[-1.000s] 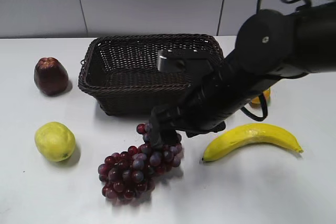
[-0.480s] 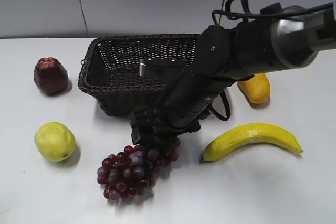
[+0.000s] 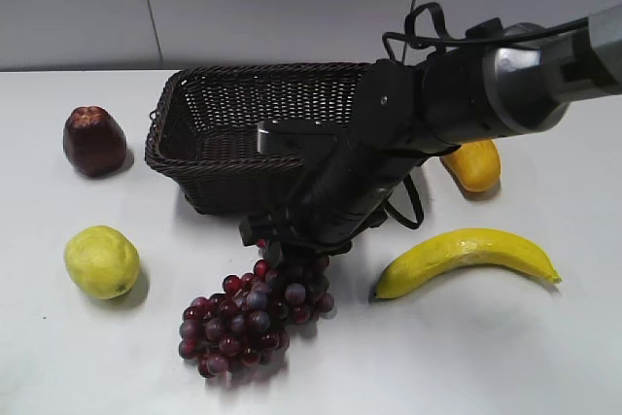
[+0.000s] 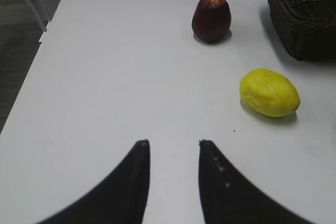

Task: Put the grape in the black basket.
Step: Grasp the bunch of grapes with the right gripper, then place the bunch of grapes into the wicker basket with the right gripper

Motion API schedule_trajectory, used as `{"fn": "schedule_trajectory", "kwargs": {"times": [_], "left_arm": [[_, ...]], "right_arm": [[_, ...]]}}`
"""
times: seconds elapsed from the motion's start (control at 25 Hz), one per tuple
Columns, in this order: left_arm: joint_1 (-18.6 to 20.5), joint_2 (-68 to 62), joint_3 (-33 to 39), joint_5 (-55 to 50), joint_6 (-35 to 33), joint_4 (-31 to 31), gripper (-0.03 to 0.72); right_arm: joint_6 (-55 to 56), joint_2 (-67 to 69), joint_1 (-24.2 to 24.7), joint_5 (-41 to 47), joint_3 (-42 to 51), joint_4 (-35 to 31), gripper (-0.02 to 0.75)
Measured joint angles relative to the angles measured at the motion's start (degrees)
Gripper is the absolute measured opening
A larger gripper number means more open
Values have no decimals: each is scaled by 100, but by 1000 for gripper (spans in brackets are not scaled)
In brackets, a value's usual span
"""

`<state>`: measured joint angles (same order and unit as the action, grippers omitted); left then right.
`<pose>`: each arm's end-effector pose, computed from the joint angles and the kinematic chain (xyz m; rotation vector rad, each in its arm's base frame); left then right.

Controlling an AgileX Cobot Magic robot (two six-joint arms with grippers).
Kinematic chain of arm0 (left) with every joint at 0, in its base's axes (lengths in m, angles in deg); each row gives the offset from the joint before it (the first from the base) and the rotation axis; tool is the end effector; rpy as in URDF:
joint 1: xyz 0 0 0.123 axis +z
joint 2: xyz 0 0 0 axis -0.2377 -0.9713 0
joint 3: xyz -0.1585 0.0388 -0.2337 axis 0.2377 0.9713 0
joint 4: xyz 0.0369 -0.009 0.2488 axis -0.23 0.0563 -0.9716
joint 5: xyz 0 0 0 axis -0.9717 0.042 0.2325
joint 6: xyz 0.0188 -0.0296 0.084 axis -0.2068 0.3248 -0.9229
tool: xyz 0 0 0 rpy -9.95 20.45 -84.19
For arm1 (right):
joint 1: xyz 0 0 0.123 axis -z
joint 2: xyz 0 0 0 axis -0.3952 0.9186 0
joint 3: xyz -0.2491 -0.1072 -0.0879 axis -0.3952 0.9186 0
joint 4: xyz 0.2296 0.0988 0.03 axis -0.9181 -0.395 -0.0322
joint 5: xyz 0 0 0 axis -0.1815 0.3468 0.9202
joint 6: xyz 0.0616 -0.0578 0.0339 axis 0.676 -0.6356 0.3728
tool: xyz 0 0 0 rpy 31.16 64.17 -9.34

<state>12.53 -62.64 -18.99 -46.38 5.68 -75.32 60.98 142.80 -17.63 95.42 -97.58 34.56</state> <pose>-0.0043 -0.0051 0.2697 0.1452 2.0784 -0.0212 0.2828 0.2753 0.1193 -0.5496 2.8209 0.6113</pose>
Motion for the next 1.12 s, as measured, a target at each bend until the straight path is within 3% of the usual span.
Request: {"fn": "schedule_trajectory", "kwargs": {"times": [0.28,0.64,1.12], "left_arm": [[0,0,0,0,0,0,237],[0,0,0,0,0,0,237],[0,0,0,0,0,0,237]], "right_arm": [[-107,-254,0,398,-109,240,223],[-395,-1945,0,832,-194,321,174],[-409,-2306,149,544,-2428,1268,151]]}}
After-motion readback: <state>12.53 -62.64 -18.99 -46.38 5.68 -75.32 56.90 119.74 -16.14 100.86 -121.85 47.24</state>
